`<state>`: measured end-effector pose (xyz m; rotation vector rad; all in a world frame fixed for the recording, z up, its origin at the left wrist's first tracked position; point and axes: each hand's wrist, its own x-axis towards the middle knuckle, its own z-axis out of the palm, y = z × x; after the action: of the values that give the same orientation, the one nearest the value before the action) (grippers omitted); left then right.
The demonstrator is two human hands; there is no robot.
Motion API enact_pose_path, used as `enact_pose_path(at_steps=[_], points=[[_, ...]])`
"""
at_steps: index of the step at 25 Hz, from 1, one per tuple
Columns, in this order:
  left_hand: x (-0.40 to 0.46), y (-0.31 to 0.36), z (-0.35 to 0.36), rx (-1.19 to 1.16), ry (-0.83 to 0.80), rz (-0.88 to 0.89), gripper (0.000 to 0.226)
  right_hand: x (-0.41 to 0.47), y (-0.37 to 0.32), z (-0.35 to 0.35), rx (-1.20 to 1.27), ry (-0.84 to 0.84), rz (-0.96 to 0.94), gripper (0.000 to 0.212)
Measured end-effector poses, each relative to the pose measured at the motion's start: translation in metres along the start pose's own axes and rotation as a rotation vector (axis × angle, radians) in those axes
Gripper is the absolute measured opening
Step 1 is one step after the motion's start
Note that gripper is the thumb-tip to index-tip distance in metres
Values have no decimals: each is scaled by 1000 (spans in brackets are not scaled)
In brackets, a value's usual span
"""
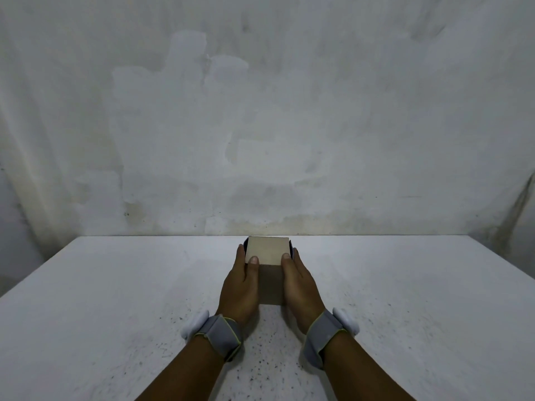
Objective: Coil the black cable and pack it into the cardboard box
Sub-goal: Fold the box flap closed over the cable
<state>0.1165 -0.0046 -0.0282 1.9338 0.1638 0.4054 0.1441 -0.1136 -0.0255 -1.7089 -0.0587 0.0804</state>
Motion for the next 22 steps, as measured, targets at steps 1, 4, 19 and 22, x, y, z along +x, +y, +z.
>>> enact_pose_path(at_steps=[1,4,19,22], points=[[3,-1,-1,4,-4,9,53,3,-1,1,-14,4,6,54],[15,-4,-4,-4,1,36,50,11,-4,6,-36,7,-1,55],[98,-26,4,11,39,-27,54,91,-7,26,-117,123,30,58],[114,-27,8,27,30,-31,54,106,-9,28,-129,125,47,59]])
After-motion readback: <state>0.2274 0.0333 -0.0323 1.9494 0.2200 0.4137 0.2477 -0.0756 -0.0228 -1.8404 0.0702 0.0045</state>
